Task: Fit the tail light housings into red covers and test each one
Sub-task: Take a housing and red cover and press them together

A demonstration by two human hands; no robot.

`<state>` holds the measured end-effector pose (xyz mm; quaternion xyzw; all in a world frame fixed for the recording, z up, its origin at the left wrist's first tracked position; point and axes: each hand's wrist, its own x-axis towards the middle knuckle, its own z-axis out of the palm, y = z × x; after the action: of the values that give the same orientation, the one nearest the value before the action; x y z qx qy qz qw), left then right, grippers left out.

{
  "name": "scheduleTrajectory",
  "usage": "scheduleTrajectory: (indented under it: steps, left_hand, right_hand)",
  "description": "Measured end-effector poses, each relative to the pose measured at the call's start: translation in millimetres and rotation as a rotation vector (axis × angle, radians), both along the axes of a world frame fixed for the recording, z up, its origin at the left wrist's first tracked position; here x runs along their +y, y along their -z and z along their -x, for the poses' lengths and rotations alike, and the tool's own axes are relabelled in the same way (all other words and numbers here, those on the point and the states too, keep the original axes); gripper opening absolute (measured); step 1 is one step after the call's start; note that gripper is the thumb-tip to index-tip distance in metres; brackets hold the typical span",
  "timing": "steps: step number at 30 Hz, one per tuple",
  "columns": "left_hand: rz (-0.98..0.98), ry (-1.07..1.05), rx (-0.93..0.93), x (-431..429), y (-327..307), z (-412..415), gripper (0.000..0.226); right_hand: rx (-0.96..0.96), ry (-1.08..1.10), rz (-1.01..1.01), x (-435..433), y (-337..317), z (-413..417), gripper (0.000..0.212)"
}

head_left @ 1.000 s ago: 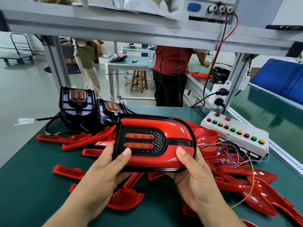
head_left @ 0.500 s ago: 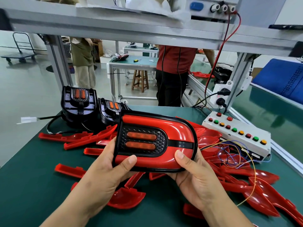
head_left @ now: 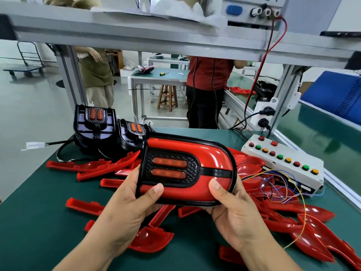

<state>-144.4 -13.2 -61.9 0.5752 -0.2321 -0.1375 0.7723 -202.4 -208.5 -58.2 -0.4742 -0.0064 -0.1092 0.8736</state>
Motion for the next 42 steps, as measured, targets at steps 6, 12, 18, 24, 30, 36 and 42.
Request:
scheduleTrajectory:
  steps: [6, 12, 18, 24, 30, 36, 42]
  left_hand:
    - [0.075, 0.085, 0.208, 5, -1, -2, 0.068]
    - [0.04, -0.054, 0.263, 2, -9, -2, 0.027]
    - [0.015, 0.013, 0.347, 21, -35, -9, 0.051]
    - [-0.008, 0.069, 0.75, 19, -47, -27, 0.087]
    - [-0.112, 0.207, 0.697, 9, -64, -54, 0.054]
    - [-0.01, 0.184, 0.664, -23, -105, -88, 0.035]
    - [-0.019, -0.012, 0.518, -41, -151, -112, 0.031]
  right_hand:
    - [0.003, -0.069, -0.093, -5, -1, 2, 0.05]
    - [0.085, -0.048, -0.081, 5, -9, 1, 0.046]
    - [0.062, -0.046, -0.093, 13, -27, 9, 0.041]
    - [0.096, -0.13, 0.031, 18, -35, 26, 0.026]
    - [0.099, -0.164, -0.041, 9, -31, 39, 0.029]
    - [0.228, -0.095, 0.0, -3, -25, 48, 0.036]
    - [0.398, 0.008, 0.064, 0, -12, 54, 0.044]
